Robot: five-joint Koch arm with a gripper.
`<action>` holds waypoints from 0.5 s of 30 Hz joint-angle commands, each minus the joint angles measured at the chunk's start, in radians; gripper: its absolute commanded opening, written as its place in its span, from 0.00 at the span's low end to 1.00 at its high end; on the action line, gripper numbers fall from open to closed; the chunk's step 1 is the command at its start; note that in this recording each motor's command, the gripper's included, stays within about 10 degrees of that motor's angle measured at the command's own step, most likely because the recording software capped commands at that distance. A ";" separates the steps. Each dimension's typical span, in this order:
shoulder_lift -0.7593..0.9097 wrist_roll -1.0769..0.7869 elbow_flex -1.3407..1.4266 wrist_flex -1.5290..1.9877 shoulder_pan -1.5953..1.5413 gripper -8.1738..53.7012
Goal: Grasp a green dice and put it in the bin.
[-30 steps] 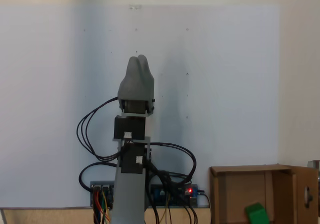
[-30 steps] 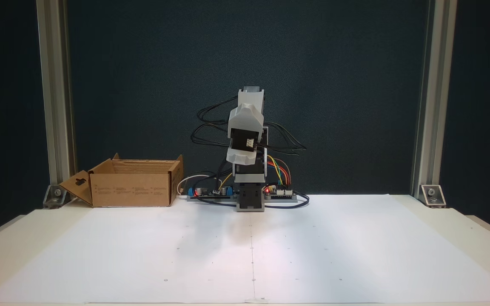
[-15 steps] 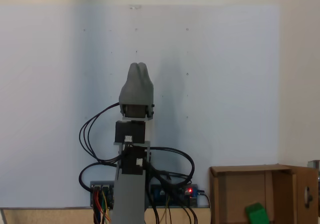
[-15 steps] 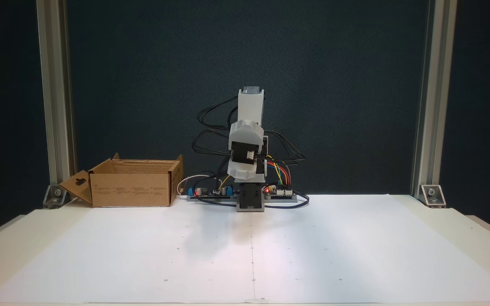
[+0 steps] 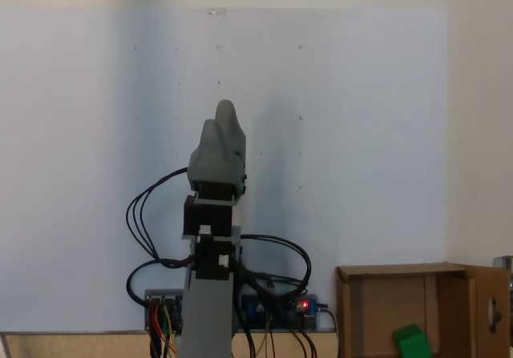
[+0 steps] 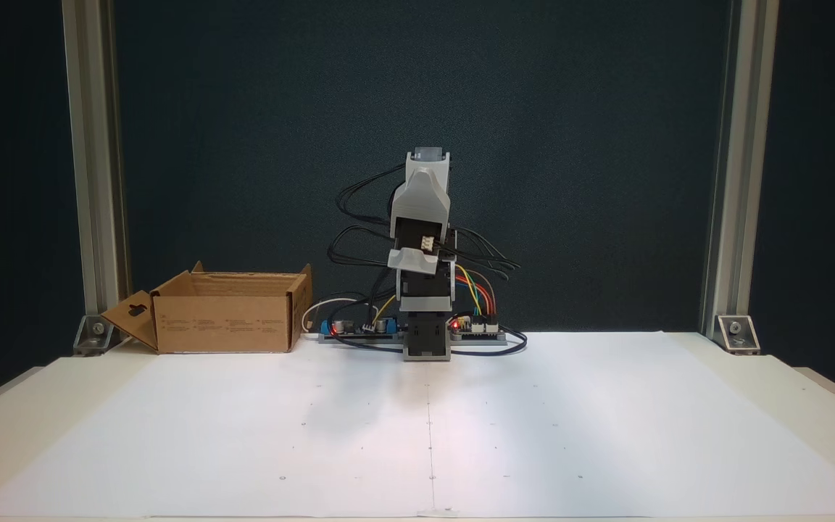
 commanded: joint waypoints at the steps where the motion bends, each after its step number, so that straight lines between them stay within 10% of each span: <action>1: 0.092 0.005 -0.018 -0.109 0.002 0.85; 15: 0.092 0.005 0.026 -0.173 -0.003 0.86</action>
